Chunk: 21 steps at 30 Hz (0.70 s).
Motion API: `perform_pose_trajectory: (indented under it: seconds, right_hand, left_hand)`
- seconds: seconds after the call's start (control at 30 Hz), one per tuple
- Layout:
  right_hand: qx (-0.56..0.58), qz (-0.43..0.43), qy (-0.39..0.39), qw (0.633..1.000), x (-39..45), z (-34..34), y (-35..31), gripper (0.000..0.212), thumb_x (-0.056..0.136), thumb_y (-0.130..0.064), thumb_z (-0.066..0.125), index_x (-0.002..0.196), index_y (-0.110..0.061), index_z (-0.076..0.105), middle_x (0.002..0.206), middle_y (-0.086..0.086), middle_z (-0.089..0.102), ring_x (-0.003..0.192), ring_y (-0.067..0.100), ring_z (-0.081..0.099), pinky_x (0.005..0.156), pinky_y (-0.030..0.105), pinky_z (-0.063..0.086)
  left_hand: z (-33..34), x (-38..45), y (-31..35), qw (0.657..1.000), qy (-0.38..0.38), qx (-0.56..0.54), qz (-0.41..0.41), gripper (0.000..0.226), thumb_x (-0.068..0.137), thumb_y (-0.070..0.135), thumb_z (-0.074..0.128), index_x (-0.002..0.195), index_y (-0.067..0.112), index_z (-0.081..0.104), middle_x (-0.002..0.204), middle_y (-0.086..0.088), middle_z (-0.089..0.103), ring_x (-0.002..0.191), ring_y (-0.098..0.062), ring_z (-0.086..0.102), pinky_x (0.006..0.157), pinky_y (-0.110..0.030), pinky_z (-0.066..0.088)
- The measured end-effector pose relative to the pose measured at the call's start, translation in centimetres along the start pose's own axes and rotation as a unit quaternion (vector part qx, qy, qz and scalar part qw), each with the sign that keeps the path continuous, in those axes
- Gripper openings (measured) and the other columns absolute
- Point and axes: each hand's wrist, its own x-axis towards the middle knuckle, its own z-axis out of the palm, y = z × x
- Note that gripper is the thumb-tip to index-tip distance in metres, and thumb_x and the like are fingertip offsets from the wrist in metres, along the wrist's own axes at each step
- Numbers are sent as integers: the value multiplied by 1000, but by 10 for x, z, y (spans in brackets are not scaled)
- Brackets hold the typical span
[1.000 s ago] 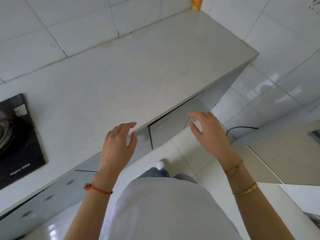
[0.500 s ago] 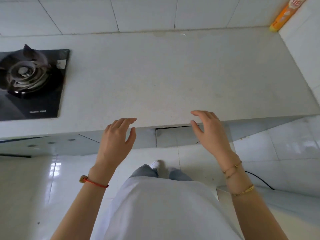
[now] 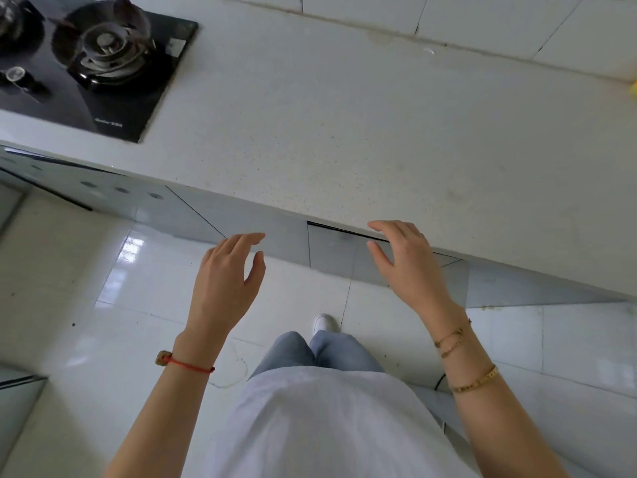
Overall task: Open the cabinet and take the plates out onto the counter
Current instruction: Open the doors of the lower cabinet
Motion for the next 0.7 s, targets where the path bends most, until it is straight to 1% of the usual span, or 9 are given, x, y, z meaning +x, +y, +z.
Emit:
perform_pose_trajectory:
  seconds: [0.3,0.4,0.63,0.7]
  right_hand:
    - [2,-10,-18,1000,-18,27,7,34,98,-24,50,129,-10,56,125,4,62,118,21,52,103,36,43]
    - [1,-14,-13,1000,-26,43,9,33,98,-24,51,127,-10,57,124,4,62,118,21,52,102,36,43]
    - [5,-38,13,999,-33,108,36,32,97,-21,53,126,-9,58,122,6,63,116,24,55,102,38,43]
    - [11,-40,25,999,-31,132,48,31,96,-20,54,125,-10,59,121,6,63,115,25,55,101,36,43]
  left_hand:
    - [15,-25,-10,1000,1,11,-21,29,95,15,55,124,13,61,117,-5,68,108,-25,64,98,-44,50]
    - [23,-37,-20,1000,5,16,-21,29,96,17,55,124,13,61,117,-4,68,108,-24,64,98,-44,50]
    - [74,-53,-62,999,14,37,-4,28,96,15,54,122,12,61,114,-3,69,103,-24,65,95,-43,50]
    - [94,-52,-75,999,17,42,-1,28,96,16,54,122,12,62,115,-3,69,104,-24,65,95,-42,50]
